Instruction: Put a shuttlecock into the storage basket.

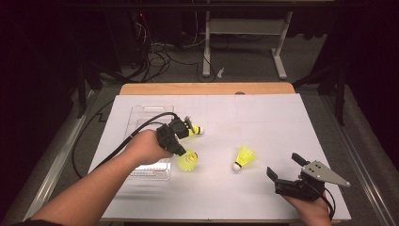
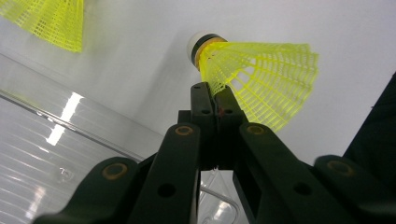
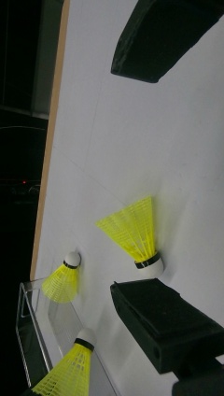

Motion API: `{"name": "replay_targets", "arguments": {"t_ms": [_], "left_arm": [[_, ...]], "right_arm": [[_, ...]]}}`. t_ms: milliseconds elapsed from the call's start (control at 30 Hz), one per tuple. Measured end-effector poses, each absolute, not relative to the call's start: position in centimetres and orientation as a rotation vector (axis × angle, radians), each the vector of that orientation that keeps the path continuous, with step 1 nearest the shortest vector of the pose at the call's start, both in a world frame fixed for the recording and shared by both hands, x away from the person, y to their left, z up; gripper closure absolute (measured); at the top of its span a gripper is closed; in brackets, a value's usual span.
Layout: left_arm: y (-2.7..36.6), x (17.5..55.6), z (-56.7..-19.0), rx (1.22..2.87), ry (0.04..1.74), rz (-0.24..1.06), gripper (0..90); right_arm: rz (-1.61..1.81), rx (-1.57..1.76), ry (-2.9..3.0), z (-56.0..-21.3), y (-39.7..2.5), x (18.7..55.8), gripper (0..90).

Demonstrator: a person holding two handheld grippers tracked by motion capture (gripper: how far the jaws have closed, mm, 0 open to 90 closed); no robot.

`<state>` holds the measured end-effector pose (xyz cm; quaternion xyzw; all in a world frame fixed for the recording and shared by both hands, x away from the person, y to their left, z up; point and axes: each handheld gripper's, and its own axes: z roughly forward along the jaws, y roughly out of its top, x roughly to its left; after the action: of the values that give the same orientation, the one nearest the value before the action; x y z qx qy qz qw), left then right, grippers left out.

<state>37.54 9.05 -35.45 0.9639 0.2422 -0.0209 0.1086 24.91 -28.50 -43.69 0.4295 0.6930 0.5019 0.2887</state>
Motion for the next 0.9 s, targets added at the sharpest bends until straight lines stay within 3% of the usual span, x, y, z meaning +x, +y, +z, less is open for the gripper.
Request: {"name": "replay_targets", "arguments": {"t_ms": [900], "left_arm": [[10.9,37.1,-32.9,2.794,0.7,-0.069,89.8]], "right_arm": [[1.333,1.142,1.855,-43.7,-28.4,24.9,0.5]]}}
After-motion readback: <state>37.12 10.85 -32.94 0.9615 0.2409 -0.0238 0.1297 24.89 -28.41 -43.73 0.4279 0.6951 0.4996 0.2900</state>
